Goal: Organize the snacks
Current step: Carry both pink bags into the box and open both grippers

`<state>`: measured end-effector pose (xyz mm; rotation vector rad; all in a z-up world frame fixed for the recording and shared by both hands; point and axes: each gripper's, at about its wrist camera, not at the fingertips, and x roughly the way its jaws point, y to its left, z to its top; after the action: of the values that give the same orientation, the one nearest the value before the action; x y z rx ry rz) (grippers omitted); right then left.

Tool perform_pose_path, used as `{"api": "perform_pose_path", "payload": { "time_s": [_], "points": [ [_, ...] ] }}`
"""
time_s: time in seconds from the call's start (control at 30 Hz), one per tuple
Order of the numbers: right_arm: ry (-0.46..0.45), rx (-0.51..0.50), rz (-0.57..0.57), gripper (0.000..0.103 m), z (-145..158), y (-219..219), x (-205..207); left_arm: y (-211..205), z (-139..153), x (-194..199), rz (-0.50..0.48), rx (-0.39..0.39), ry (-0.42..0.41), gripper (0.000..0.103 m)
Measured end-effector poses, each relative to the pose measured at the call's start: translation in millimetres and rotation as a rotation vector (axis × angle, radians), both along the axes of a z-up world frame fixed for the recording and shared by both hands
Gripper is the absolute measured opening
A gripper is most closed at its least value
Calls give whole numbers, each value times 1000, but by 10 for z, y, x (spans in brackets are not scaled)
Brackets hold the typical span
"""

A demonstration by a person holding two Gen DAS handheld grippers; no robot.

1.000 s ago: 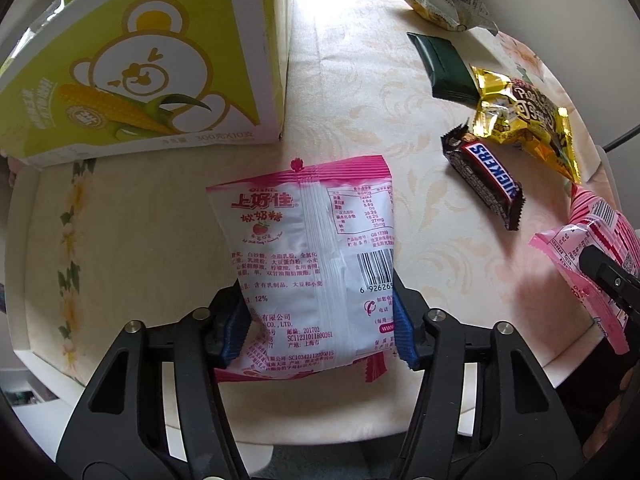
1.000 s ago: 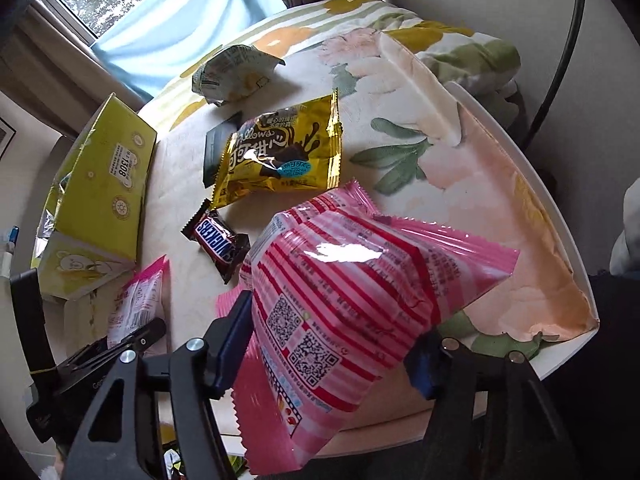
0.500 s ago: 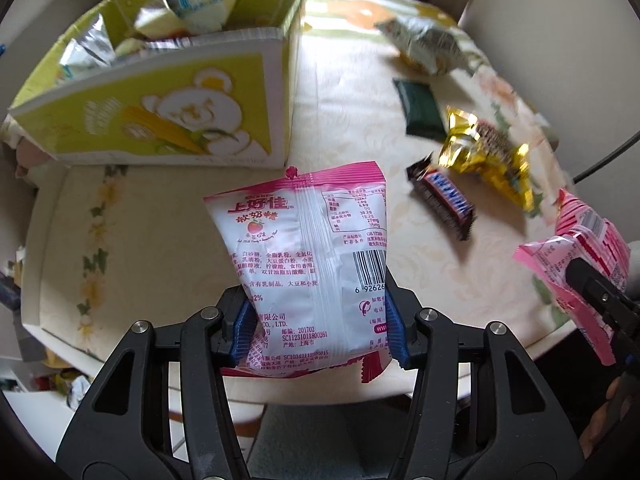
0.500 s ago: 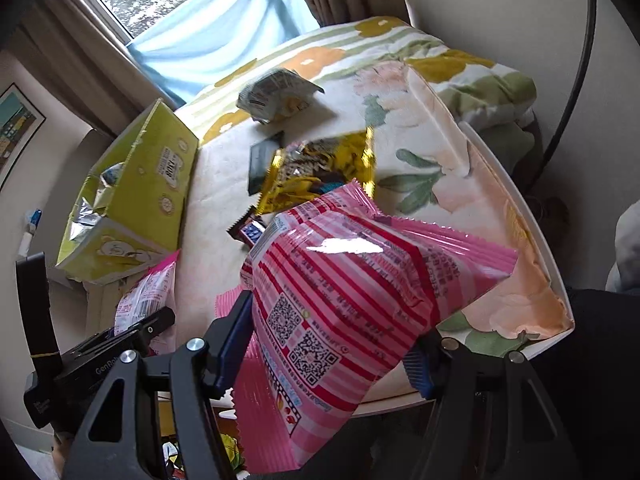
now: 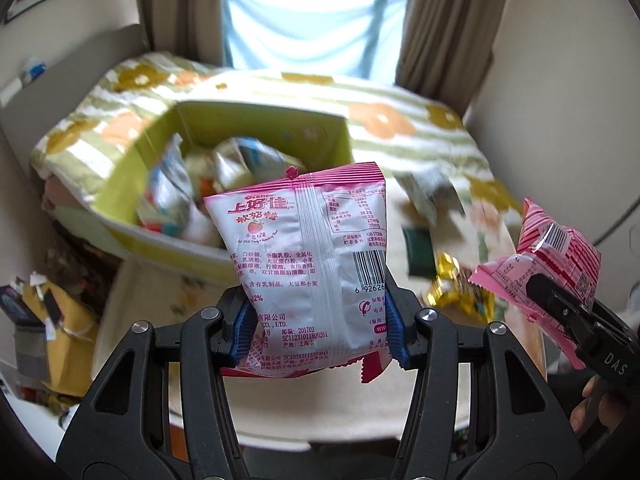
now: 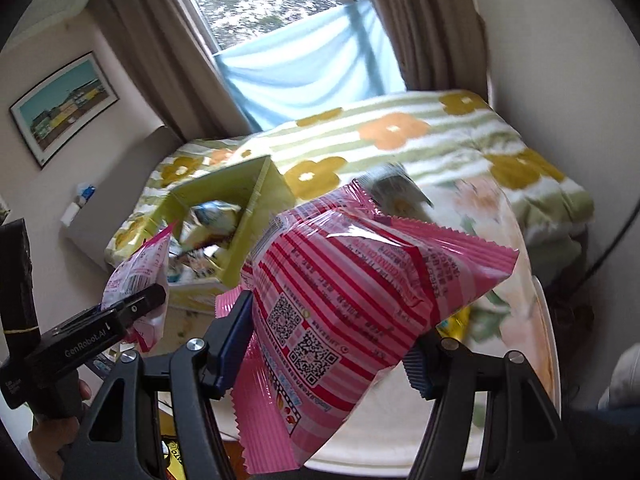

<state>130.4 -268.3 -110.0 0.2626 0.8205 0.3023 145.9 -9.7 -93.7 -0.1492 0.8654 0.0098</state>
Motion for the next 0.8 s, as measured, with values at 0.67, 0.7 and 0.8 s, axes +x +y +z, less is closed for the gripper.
{"api": "perform_pose_path", "payload": {
  "time_s": [0.67,0.7,0.8],
  "points": [
    [10,-22,67,62,51,1459,1179,1287,-218,1375,-88,-8,84,50],
    [15,-25,55,62,48,1490,1225,1289,-259,1391,-110,-9,91,55],
    [31,-31,26,62,29,1516,1297,1299,-339,1395,-156,19,100,91]
  ]
}}
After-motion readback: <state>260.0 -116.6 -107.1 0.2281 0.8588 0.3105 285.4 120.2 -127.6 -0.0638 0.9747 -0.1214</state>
